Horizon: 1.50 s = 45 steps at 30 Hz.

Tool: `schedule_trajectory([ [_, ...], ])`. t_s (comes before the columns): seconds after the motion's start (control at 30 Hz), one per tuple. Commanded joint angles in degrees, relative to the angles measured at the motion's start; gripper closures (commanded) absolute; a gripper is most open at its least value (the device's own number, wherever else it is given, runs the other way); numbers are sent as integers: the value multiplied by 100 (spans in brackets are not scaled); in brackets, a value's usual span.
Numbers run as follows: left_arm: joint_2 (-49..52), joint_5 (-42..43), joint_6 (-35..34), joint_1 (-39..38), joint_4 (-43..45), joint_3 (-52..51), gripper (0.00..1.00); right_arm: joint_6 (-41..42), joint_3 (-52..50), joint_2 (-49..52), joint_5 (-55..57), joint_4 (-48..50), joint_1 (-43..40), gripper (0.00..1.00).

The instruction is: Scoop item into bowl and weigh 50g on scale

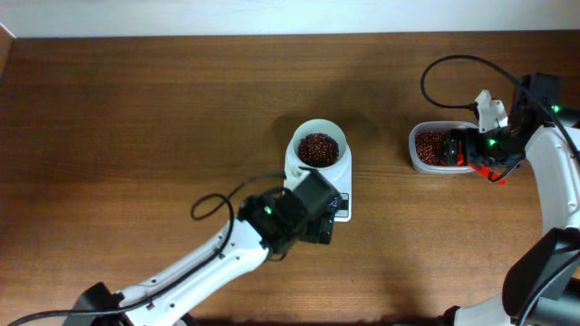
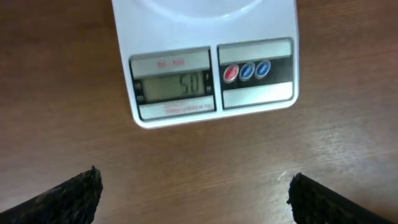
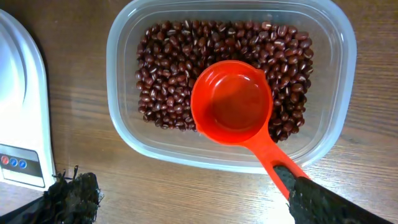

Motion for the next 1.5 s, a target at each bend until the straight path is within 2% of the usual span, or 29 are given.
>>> schedule_trajectory([
  [0.0, -17, -269, -629, -164, 184, -313, 1, -59, -28, 7, -76, 2, -4, 1],
  [0.8, -44, -380, -625, -162, 243, -313, 1, -59, -28, 7, -76, 2, -4, 1],
  [0.87, -160, -439, -402, -162, 315, -317, 1, -59, -28, 7, -76, 2, -4, 1],
  [1.0, -813, -625, 553, -94, 691, -404, 1, -59, -28, 7, -76, 2, -4, 1],
  [1.17, -2090, -446, 1572, 649, 1064, -745, 1, -59, -28, 7, -74, 2, -4, 1],
  [1.27, -3174, 173, 2031, 1484, 1773, -1552, 1, -59, -28, 7, -76, 2, -4, 1],
  [1.33, -3897, 673, 2347, 2074, 2555, -2262, 1, -59, -28, 7, -76, 2, -4, 1],
  [1.47, -5265, 1373, 2581, 3195, 3783, -3617, 1, -59, -28, 7, -76, 2, -4, 1],
])
